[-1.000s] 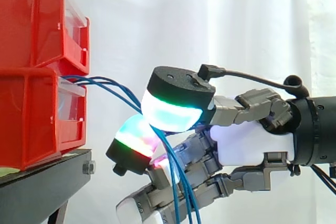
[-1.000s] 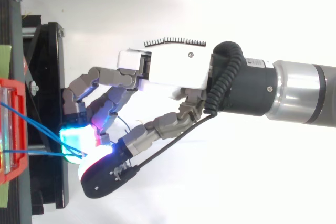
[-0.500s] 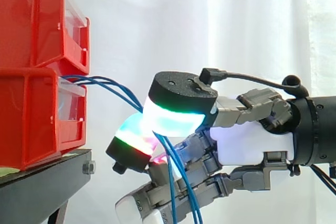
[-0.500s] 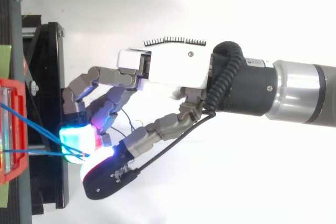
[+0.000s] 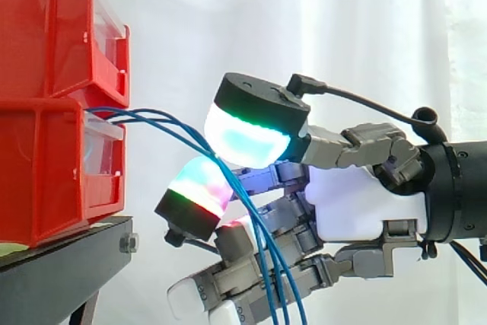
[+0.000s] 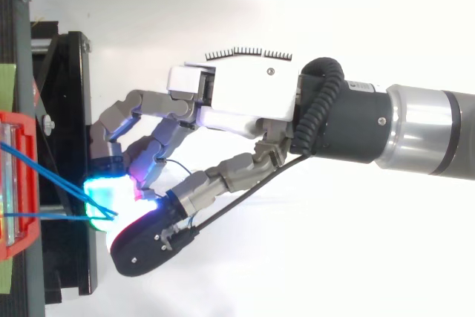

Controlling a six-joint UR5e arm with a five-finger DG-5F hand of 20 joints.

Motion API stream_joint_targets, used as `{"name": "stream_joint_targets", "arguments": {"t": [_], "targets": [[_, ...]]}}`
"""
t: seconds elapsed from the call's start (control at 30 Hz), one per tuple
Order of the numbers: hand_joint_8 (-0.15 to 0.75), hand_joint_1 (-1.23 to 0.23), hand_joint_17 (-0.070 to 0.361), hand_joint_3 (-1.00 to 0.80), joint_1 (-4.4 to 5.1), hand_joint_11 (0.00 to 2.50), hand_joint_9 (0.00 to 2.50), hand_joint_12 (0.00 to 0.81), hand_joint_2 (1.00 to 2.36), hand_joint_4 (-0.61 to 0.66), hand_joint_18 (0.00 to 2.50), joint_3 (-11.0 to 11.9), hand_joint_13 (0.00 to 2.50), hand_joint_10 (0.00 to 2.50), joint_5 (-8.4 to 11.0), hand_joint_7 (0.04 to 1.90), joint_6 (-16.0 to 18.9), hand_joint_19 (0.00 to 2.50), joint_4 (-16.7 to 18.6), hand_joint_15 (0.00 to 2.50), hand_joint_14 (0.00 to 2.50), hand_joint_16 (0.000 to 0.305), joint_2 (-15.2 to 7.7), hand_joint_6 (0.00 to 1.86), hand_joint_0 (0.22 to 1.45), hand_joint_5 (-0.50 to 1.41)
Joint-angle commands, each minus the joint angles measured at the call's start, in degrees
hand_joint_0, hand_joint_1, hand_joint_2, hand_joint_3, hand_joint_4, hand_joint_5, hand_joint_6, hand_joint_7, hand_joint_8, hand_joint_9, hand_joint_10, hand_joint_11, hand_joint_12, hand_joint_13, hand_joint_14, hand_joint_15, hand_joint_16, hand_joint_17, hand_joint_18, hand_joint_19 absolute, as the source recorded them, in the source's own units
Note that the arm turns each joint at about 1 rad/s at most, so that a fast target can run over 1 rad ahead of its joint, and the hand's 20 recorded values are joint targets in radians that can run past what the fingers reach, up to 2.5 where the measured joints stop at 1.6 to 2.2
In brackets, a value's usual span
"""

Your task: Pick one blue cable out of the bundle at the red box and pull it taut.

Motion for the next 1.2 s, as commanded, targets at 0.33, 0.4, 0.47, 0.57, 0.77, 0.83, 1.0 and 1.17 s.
{"name": "stream_joint_targets", "arguments": {"t": [0.33,0.4,0.47,0.57,0.77,0.83,1.0,1.17], "targets": [[0.371,-0.86,0.111,-0.37,0.00,1.13,1.13,0.371,1.01,0.18,0.68,-0.02,0.75,0.02,-0.04,1.21,0.07,0.44,0.24,0.40,0.01,0.049,0.00,0.89,0.64,-0.13],[0.369,-0.88,0.111,-0.28,0.00,1.15,1.13,0.371,1.01,0.15,0.70,-0.02,0.75,0.02,-0.04,1.23,-0.02,0.44,0.24,0.40,0.02,0.049,0.00,0.90,0.65,-0.13],[0.373,-0.89,0.111,-0.23,0.00,1.15,1.14,0.371,1.02,0.12,0.70,-0.02,0.76,0.02,-0.04,1.23,0.07,0.43,0.24,0.40,0.01,0.049,0.00,0.91,0.65,-0.13],[0.369,-0.90,0.111,-0.20,0.00,1.16,1.13,0.372,1.02,0.07,0.71,-0.11,0.76,0.01,-0.04,1.19,-0.02,0.42,0.24,0.39,0.01,0.049,0.00,0.93,0.68,-0.14],[0.353,-0.97,0.111,-0.32,-0.09,1.15,1.06,0.365,1.01,0.03,0.69,-0.11,0.73,0.01,-0.04,1.09,0.07,0.38,0.24,0.39,0.01,0.049,0.00,0.94,0.78,-0.17],[0.346,-0.97,0.110,-0.38,0.00,1.14,1.04,0.368,1.01,0.04,0.67,-0.11,0.73,0.01,-0.04,1.06,0.07,0.37,0.24,0.38,0.01,0.049,0.00,0.94,0.79,-0.17],[0.343,-0.97,0.109,-0.49,0.00,1.13,1.02,0.365,1.00,0.08,0.66,-0.11,0.72,0.02,-0.13,1.04,0.07,0.36,0.24,0.37,0.01,0.048,0.00,0.94,0.83,-0.18],[0.345,-0.97,0.108,-0.50,0.00,1.12,1.02,0.364,1.00,0.11,0.68,-0.11,0.72,0.01,-0.04,0.99,0.07,0.33,0.24,0.37,0.01,0.048,0.00,0.94,0.81,-0.18]]}}
